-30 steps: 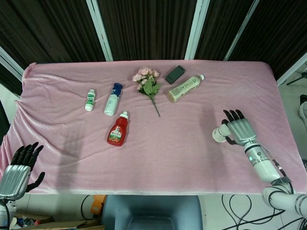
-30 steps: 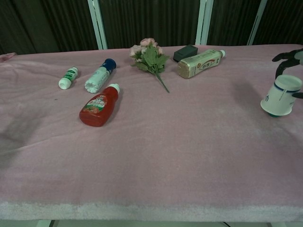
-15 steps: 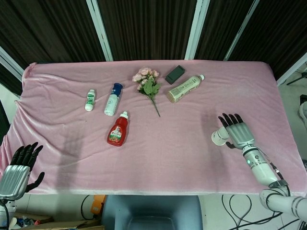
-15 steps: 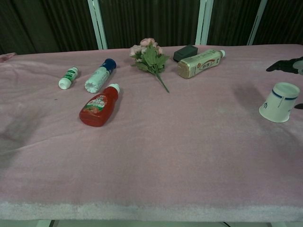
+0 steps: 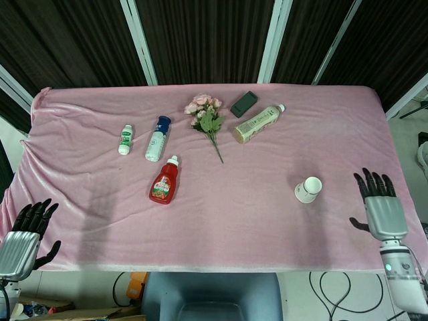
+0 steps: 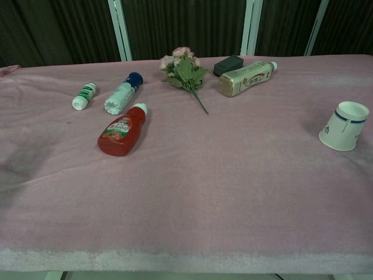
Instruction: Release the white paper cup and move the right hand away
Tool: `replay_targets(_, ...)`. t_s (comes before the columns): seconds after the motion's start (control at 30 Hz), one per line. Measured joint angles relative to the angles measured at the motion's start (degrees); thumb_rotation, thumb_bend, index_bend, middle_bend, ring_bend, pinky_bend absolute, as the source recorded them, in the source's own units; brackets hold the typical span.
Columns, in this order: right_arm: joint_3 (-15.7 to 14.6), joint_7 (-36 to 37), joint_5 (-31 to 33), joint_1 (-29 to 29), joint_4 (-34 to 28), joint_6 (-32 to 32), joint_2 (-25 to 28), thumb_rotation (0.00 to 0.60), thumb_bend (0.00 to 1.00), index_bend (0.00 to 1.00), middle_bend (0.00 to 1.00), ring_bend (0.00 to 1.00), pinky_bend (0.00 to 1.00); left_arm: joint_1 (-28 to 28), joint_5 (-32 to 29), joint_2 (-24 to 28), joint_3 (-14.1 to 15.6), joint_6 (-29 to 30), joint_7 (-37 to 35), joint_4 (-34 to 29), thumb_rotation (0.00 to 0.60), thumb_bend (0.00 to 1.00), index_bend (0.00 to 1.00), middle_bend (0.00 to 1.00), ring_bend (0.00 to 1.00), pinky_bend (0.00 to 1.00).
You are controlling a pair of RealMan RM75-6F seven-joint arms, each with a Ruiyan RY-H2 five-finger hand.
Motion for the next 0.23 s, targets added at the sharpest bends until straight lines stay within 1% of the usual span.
replay_targets(0.1, -0.5, 0.3, -3.7, -3.5, -1.5, 4.6, 0.1, 0.6, 0.27, 0.0, 0.0, 0.0, 0.0, 0.0, 0.2, -0.1, 0.1, -0.1, 0.2, 0.0, 0.6, 0.37, 0.0, 0.0, 0.0, 0.04)
replay_targets(0.23, -0.5, 0.6, -5.2, -4.8, -2.3, 4.6, 0.4, 0.6, 0.27, 0.0, 0.0, 0.0, 0.0, 0.2, 0.6, -0.2, 0.3, 0.6, 0.7, 0.0, 0.6, 0.37, 0.0, 0.0, 0.0, 0.04)
